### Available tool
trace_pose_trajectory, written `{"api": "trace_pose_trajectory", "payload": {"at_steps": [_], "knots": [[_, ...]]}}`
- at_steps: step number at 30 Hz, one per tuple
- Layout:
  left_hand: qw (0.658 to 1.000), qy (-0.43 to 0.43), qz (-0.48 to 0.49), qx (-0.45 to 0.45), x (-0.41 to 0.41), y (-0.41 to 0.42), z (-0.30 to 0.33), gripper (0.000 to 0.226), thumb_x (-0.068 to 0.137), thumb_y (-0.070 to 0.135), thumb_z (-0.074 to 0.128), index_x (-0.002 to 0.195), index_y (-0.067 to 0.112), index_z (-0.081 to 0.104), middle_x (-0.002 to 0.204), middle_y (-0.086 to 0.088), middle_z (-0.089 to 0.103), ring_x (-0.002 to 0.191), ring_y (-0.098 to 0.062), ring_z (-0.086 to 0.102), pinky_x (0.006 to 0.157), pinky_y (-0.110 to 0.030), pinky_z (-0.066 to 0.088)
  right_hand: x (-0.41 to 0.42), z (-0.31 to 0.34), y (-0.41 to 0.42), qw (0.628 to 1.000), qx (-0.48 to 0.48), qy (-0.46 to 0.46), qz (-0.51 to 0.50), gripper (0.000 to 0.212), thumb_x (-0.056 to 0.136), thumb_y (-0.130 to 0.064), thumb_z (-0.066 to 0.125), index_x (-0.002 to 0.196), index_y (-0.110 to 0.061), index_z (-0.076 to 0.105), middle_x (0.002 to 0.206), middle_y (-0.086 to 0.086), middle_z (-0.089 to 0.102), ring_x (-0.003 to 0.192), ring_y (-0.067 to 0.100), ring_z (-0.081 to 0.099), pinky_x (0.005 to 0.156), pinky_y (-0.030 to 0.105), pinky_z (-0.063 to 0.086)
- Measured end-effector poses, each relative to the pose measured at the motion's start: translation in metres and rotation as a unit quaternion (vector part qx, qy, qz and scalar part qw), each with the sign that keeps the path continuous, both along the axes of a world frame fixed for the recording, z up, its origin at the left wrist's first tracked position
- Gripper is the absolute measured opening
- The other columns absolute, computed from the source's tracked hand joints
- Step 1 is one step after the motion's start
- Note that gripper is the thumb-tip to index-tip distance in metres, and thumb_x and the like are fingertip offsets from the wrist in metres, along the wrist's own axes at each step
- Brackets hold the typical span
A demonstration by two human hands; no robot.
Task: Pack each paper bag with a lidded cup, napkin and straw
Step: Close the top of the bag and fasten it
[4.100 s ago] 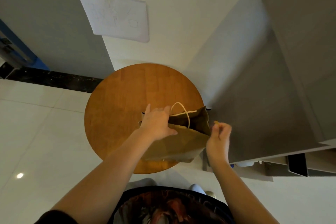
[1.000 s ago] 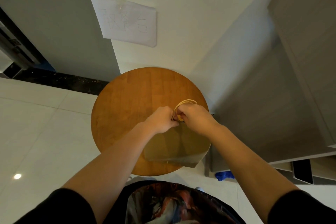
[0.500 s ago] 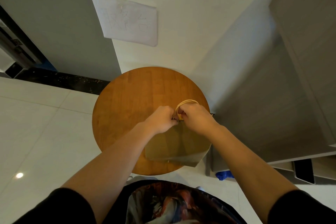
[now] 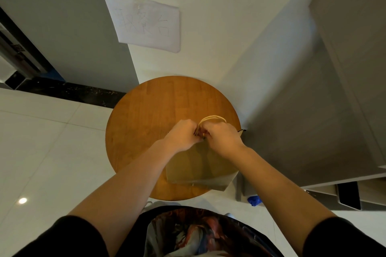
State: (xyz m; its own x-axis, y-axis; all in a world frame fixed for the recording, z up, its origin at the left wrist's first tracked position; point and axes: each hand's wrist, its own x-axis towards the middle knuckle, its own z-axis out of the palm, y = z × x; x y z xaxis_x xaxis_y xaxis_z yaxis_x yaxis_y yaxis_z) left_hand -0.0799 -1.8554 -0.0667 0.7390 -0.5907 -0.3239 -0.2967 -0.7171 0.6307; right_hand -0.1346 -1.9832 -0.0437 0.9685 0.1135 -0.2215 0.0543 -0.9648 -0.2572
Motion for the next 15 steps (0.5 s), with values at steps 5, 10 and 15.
{"api": "trace_pose_trajectory", "payload": {"at_steps": [5,10,15], "knots": [[1.000,0.002,0.013,-0.004,0.002,0.002,0.001,0.039,0.087,0.013,0.064,0.053,0.021,0.047,0.055,0.005,0.047,0.054,-0.010,0.046,0.055,-0.021,0.037,-0.013,-0.012,0.005,0.999,-0.041,0.027,-0.002,0.052,0.099,-0.008,0.037,0.145,-0.022,0.021,0.112,0.005,0.062,0.091,0.023,0.063,0.073,0.032,0.049],[1.000,-0.023,-0.001,-0.001,0.000,0.001,0.001,0.043,0.090,0.007,0.057,0.053,0.025,0.044,0.056,0.007,0.046,0.054,-0.005,0.046,0.050,-0.016,0.031,-0.028,-0.021,0.014,0.997,0.000,0.061,-0.038,0.068,0.099,-0.010,0.034,0.150,-0.019,-0.010,0.110,0.005,0.061,0.073,0.015,0.057,0.062,0.024,0.046],[1.000,-0.023,-0.001,-0.016,0.003,0.005,0.005,0.042,0.090,0.010,0.058,0.055,0.026,0.044,0.057,0.010,0.045,0.054,-0.002,0.044,0.050,-0.016,0.030,-0.033,-0.028,0.010,0.989,0.125,0.060,-0.051,0.074,0.099,-0.014,0.041,0.148,-0.027,-0.012,0.102,-0.003,0.057,0.071,0.010,0.058,0.063,0.024,0.053]]}}
